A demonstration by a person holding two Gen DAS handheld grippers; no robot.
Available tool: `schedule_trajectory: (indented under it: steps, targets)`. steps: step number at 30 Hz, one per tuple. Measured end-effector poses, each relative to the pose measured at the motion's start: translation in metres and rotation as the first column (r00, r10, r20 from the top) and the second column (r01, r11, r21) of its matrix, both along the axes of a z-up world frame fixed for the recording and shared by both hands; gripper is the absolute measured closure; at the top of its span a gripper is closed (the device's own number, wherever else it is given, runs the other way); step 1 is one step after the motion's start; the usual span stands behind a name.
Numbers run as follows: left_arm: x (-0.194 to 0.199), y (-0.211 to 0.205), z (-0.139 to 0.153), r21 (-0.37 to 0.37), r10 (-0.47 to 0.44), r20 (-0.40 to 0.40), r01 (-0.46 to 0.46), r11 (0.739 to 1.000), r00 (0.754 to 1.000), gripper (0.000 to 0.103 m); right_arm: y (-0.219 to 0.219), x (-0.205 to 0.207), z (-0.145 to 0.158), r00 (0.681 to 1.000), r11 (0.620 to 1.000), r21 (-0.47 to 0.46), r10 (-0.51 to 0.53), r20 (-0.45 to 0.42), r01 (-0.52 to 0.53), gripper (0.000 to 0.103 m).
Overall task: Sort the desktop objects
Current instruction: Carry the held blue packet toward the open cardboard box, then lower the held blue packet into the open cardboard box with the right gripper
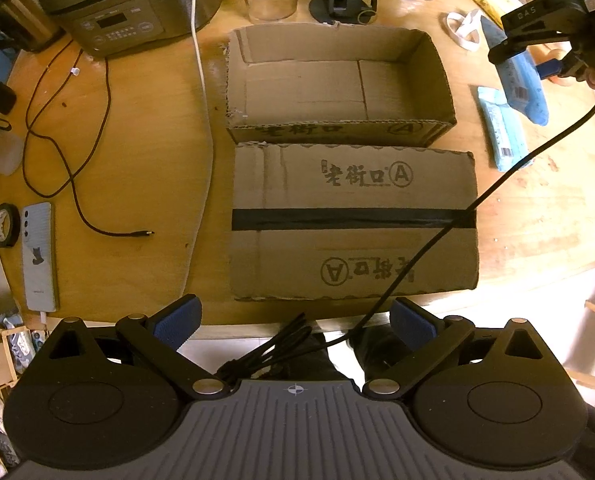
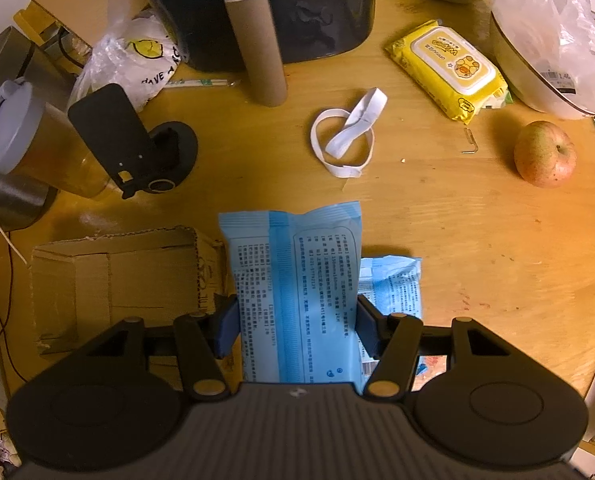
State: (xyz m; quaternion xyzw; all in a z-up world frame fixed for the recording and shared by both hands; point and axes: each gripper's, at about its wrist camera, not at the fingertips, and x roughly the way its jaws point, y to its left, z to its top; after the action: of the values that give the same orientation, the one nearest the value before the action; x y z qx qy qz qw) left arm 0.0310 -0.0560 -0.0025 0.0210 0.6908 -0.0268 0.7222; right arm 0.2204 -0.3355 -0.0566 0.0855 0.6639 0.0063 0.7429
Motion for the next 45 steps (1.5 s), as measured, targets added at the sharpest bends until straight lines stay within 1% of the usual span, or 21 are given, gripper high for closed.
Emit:
schedule_trajectory:
  steps: [29,45]
  targets:
    - [-0.003,0.028,-0.002,-0.018,0.019,0.005,-0.019,1.0,1.0,0.0,0.056,0.005,0.001,1.0,1.0,-0.003,0.031,-0.005,-0.031,0.046]
    - [-0.003,0.037,-0.004,-0.033,0.033,0.007,-0.033,0.999,0.999,0.0,0.078,0.004,0.001,0.999,0.999,-0.015,0.04,-0.002,-0.04,0.046]
